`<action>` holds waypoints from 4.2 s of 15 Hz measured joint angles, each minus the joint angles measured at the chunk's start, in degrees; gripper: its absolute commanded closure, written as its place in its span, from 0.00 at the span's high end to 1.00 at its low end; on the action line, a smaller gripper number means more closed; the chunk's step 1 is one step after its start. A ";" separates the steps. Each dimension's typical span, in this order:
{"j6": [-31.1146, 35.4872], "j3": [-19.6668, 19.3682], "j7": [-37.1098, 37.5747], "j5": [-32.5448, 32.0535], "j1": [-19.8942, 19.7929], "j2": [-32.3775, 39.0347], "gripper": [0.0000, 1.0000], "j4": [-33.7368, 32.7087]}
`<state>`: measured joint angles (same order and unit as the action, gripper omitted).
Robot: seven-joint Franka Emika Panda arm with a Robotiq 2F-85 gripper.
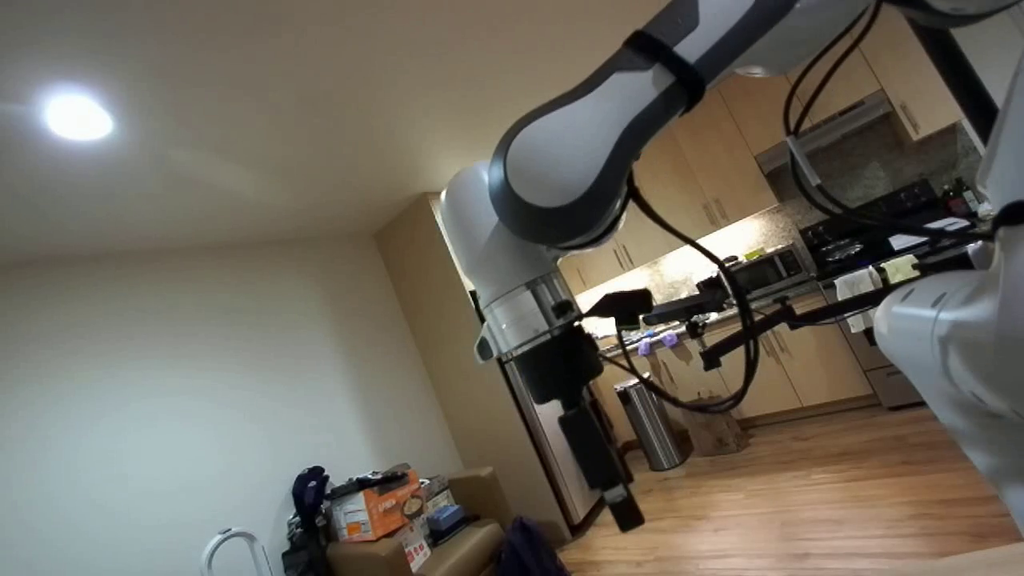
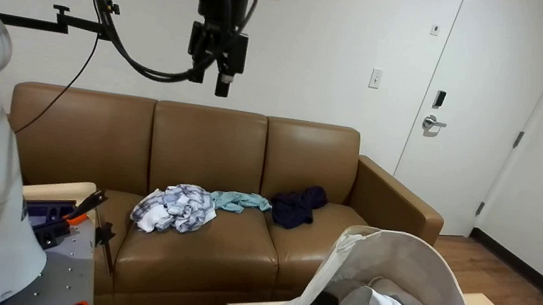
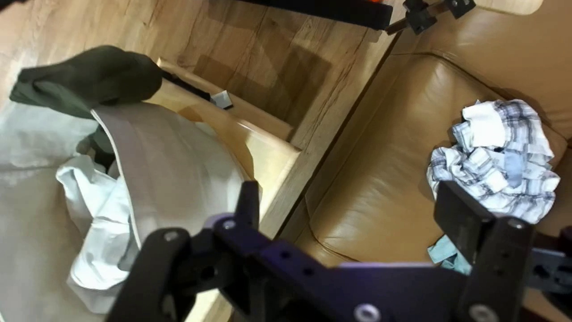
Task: Move the white cloth to the right
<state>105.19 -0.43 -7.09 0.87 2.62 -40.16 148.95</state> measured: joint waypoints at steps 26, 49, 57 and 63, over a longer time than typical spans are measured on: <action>44.63 14.00 -28.58 -4.42 11.52 70.58 1.00 -29.13; 6.18 21.82 -57.91 -8.75 19.12 107.14 1.00 -81.57; 0.06 21.01 -67.53 -11.93 28.11 117.88 1.00 -96.98; 6.26 18.28 -63.88 -12.09 30.21 118.70 1.00 -97.33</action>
<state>111.45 17.84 -70.97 -11.21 32.83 78.54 51.62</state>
